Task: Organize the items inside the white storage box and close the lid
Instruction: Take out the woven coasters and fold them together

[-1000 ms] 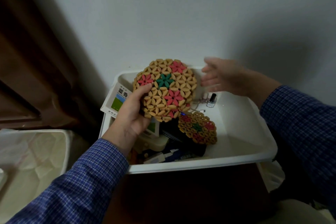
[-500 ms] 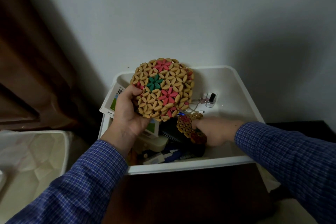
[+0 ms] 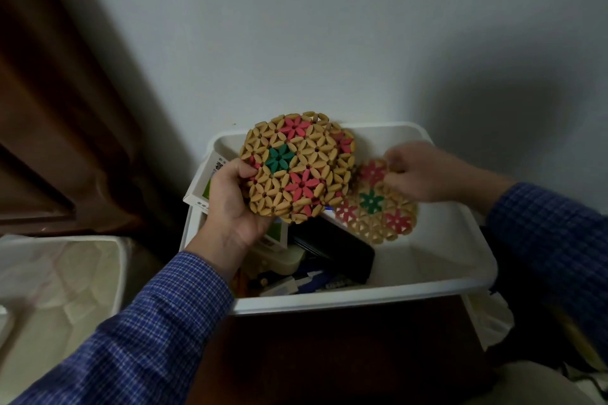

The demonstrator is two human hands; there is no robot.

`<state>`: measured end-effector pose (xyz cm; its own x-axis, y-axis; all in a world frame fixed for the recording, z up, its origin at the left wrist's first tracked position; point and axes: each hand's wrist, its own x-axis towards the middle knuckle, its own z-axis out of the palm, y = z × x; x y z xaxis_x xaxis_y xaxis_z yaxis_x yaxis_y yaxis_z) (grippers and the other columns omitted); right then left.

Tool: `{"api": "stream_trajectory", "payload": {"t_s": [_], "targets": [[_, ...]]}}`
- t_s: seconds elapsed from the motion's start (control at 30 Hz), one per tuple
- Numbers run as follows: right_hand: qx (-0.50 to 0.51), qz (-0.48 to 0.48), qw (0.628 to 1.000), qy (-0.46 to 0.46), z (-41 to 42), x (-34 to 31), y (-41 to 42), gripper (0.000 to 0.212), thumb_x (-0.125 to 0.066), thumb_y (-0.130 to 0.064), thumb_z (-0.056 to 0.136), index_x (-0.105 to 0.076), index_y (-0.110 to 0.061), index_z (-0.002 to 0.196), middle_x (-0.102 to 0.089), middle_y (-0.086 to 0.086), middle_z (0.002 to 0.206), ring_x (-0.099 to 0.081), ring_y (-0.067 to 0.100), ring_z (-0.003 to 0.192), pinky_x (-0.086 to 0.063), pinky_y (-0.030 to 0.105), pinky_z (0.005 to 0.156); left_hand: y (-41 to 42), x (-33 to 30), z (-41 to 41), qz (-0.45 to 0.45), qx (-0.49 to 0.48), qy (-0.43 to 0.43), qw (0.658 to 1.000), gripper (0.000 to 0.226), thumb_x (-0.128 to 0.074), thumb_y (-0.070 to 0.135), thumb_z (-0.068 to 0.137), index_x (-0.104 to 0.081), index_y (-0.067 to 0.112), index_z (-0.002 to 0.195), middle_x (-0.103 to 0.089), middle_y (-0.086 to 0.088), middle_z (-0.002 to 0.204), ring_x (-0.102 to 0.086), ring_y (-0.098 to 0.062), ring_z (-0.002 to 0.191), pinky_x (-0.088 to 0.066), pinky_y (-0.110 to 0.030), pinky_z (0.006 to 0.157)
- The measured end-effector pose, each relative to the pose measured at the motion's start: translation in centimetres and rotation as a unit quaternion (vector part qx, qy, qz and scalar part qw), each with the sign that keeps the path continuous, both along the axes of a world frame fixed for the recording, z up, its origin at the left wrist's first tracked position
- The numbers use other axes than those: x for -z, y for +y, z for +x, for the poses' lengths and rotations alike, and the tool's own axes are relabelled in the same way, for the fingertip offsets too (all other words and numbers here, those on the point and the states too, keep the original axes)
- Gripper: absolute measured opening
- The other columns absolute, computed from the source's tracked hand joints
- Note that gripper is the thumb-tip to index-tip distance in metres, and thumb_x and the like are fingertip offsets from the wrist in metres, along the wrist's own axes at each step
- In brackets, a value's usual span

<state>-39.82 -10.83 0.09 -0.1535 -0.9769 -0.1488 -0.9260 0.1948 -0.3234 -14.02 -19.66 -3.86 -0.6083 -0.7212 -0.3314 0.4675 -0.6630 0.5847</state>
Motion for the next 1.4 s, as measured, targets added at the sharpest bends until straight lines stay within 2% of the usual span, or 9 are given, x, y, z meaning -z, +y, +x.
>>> {"api": "stream_trajectory", "payload": {"t_s": [0.2, 0.33, 0.5, 0.63, 0.8, 0.93, 1.03, 1.13, 1.4], "targets": [[0.081, -0.273, 0.958, -0.026, -0.9, -6.4, 0.7, 0.016, -0.058, -0.027, 0.082, -0.07, -0.016, 0.083, -0.068, 0.003, 0.07, -0.063, 0.016, 0.062, -0.047, 0.025, 0.054, 0.3, -0.3, -0.1, -0.001, 0.008, -0.045, 0.999, 0.067, -0.042, 0.016, 0.073, -0.053, 0.005, 0.138, -0.063, -0.021, 0.133, -0.06, -0.043, 0.12, -0.054, -0.055, 0.091], [-0.068, -0.412, 0.901, -0.118, 3.5, -6.5, 0.7, 0.013, -0.058, -0.014, 0.091, -0.07, -0.016, 0.093, -0.064, -0.009, 0.072, -0.062, 0.009, 0.06, -0.05, 0.03, 0.051, 0.4, -0.3, -0.2, 0.005, 0.027, -0.065, 0.998, 0.061, -0.039, 0.017, 0.079, -0.054, 0.004, 0.136, -0.063, -0.021, 0.132, -0.062, -0.042, 0.118, -0.055, -0.052, 0.09], [-0.274, -0.181, 0.942, 0.075, 8.4, -2.4, 1.3, 0.034, -0.053, -0.042, 0.094, -0.069, -0.032, 0.123, -0.064, -0.011, 0.11, -0.055, 0.007, 0.1, -0.051, 0.032, 0.091, 0.1, 0.2, -0.1, 0.009, 0.019, -0.073, 0.997, 0.059, -0.04, 0.043, 0.089, -0.064, 0.007, 0.129, -0.066, -0.02, 0.127, -0.071, -0.036, 0.101, -0.057, -0.049, 0.085], [-0.268, -0.152, 0.951, 0.036, 8.2, -2.4, 0.6, 0.04, -0.056, -0.048, 0.093, -0.066, -0.034, 0.129, -0.059, -0.012, 0.117, -0.049, 0.008, 0.11, -0.045, 0.036, 0.099, 0.0, 0.5, -0.1, 0.033, 0.051, -0.027, 0.998, 0.087, -0.039, 0.077, 0.085, -0.062, 0.008, 0.132, -0.064, -0.025, 0.129, -0.066, -0.042, 0.113, -0.051, -0.059, 0.095], [-0.269, -0.088, 0.957, -0.062, 6.3, -3.7, 0.2, 0.043, -0.071, -0.039, 0.089, -0.067, -0.024, 0.129, -0.063, -0.008, 0.123, -0.056, 0.005, 0.113, -0.048, 0.027, 0.098, -0.3, 0.2, -0.2, 0.012, 0.056, -0.008, 0.998, 0.052, -0.051, 0.03, 0.093, -0.053, 0.009, 0.14, -0.059, -0.024, 0.137, -0.06, -0.041, 0.121, -0.052, -0.057, 0.096], [-0.028, -0.14, 0.906, -0.399, 2.8, -4.8, -1.1, 0.027, -0.067, -0.029, 0.084, -0.073, -0.024, 0.111, -0.075, -0.001, 0.108, -0.069, 0.01, 0.107, -0.056, 0.022, 0.086, -0.3, 0.4, -0.2, 0.03, 0.019, 0.027, 0.999, 0.048, -0.047, 0.018, 0.093, -0.049, 0.005, 0.138, -0.061, -0.026, 0.132, -0.063, -0.043, 0.118, -0.051, -0.059, 0.097], [0.08, 0.051, 0.961, -0.259, 1.1, -1.0, -2.5, 0.022, -0.06, -0.008, 0.094, -0.068, -0.003, 0.114, -0.07, 0.021, 0.113, -0.067, 0.038, 0.109, -0.056, 0.051, 0.094, -0.6, 0.7, -0.4, 0.032, -0.006, 0.046, 0.998, 0.049, -0.045, 0.02, 0.095, -0.046, 0.004, 0.141, -0.059, -0.026, 0.135, -0.06, -0.043, 0.122, -0.045, -0.056, 0.107], [0.042, 0.295, 0.947, -0.119, 2.9, 5.2, -1.3, 0.042, -0.062, -0.036, 0.094, -0.057, -0.012, 0.13, -0.063, 0.009, 0.117, -0.066, 0.023, 0.097, -0.061, 0.036, 0.076, -0.8, 1.0, -0.2, 0.039, -0.015, 0.063, 0.997, 0.051, -0.047, 0.023, 0.096, -0.045, 0.004, 0.143, -0.057, -0.025, 0.138, -0.057, -0.041, 0.127, -0.037, -0.053, 0.114], [-0.002, 0.35, 0.914, -0.205, 5.3, 10.0, -1.3, 0.088, -0.065, -0.059, 0.089, -0.026, -0.019, 0.157, -0.041, 0.005, 0.154, -0.056, 0.022, 0.115, -0.056, 0.031, 0.085, -0.9, 0.9, -0.3, 0.034, -0.023, 0.058, 0.997, 0.05, -0.046, 0.025, 0.096, -0.048, 0.006, 0.141, -0.059, -0.024, 0.136, -0.058, -0.042, 0.125, -0.04, -0.055, 0.112]]}}
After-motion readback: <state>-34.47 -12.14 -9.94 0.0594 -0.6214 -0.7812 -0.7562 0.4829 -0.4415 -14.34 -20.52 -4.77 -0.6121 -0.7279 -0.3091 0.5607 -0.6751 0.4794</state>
